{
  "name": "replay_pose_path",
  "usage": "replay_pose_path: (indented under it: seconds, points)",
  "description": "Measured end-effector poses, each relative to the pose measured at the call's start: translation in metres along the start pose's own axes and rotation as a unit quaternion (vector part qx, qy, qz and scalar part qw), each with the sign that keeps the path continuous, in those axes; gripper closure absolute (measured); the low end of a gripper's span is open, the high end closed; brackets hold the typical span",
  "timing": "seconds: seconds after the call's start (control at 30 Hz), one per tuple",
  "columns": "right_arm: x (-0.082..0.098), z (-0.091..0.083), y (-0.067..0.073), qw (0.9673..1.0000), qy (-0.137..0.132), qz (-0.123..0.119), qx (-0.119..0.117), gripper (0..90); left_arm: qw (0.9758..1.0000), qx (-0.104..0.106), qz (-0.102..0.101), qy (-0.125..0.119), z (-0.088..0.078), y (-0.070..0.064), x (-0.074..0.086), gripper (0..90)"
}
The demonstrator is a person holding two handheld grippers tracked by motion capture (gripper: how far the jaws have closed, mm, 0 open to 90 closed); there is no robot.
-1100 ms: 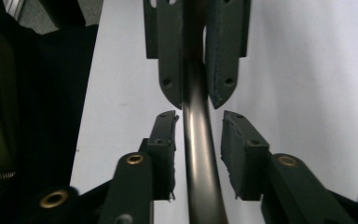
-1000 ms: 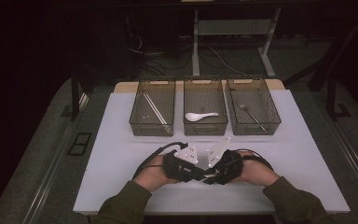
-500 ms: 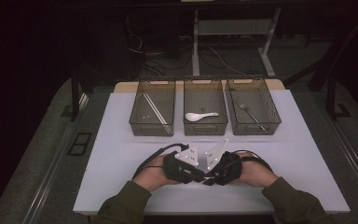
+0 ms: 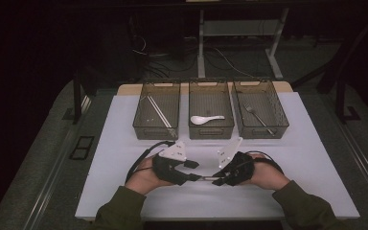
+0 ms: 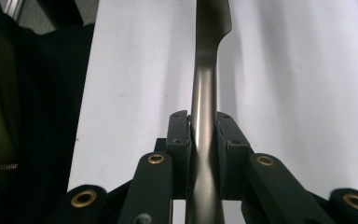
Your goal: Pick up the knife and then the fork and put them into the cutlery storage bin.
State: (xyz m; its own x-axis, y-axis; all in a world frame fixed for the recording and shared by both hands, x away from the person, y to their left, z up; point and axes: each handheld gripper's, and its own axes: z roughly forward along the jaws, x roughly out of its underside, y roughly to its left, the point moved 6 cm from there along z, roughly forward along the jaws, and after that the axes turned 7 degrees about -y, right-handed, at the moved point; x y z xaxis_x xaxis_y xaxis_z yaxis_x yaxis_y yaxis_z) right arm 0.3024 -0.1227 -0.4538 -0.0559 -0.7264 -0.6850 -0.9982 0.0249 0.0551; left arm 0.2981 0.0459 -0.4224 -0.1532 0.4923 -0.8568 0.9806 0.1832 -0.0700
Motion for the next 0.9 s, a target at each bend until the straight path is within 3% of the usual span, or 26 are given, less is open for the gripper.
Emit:
replay_pose_path:
  seconds: [0.1, 0.2, 0.43, 0.53, 0.63, 0.83, 0.9]
  points:
    - [0.002, -0.01, -0.004, 0.9998, -0.009, 0.014, 0.007, 77.9, 0.9993, -0.027, -0.021, -0.017, -0.013, 0.006, 0.007, 48.1]
    - [0.005, -0.022, -0.01, 0.9992, -0.02, 0.021, 0.029, 77.9, 0.9973, -0.054, -0.042, -0.027, -0.024, 0.009, 0.017, 44.8]
    - [0.015, -0.059, -0.027, 0.9953, -0.042, 0.043, 0.075, 77.9, 0.9898, -0.104, -0.081, -0.054, -0.047, 0.01, 0.037, 34.9]
    - [0.021, -0.073, -0.034, 0.9924, -0.051, 0.059, 0.095, 77.9, 0.9877, -0.117, -0.087, -0.056, -0.053, 0.009, 0.043, 30.0]
    - [0.027, -0.089, -0.043, 0.988, -0.063, 0.078, 0.117, 77.8, 0.9865, -0.126, -0.092, -0.051, -0.054, 0.009, 0.052, 26.6]
    - [0.042, -0.12, -0.065, 0.9752, -0.079, 0.119, 0.169, 77.8, 0.9821, -0.15, -0.104, -0.048, -0.048, 0.014, 0.061, 13.0]
    - [0.047, -0.13, -0.076, 0.9696, -0.087, 0.135, 0.184, 77.8, 0.9819, -0.152, -0.103, -0.047, -0.047, 0.015, 0.061, 10.7]
